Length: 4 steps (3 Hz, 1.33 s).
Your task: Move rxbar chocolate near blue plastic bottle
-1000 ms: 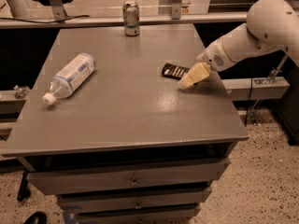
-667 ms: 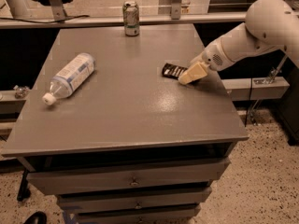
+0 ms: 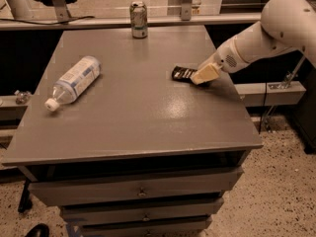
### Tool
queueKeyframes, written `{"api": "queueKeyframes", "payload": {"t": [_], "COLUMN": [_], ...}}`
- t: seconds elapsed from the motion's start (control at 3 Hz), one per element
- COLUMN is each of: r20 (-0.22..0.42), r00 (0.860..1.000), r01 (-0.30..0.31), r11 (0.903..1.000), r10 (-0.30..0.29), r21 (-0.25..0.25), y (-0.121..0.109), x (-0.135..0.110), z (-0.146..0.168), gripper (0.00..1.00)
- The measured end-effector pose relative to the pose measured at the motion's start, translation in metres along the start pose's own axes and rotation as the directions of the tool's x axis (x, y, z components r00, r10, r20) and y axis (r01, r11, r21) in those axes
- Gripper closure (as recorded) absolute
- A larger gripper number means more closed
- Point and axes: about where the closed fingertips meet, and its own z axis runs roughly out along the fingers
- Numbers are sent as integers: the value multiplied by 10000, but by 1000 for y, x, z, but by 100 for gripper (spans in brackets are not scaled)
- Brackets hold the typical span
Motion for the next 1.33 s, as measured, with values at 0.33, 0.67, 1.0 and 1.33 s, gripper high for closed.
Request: {"api": "queueKeyframes", "payload": {"t": [0.33, 0.67, 1.0, 1.33], "r20": [87, 464, 906, 906], "r00": [9998, 9973, 9886, 9886], "r01": [162, 560, 1177, 1178], "r11": [9999, 9984, 9925, 9925], "r10": [-162, -565, -1203, -1204], "r21": [-52, 113, 341, 339], "y": [2, 1, 8, 8], "x": [-6, -32, -66, -66], "z": [-3, -17, -42, -42], "gripper": [100, 100, 100, 100]}}
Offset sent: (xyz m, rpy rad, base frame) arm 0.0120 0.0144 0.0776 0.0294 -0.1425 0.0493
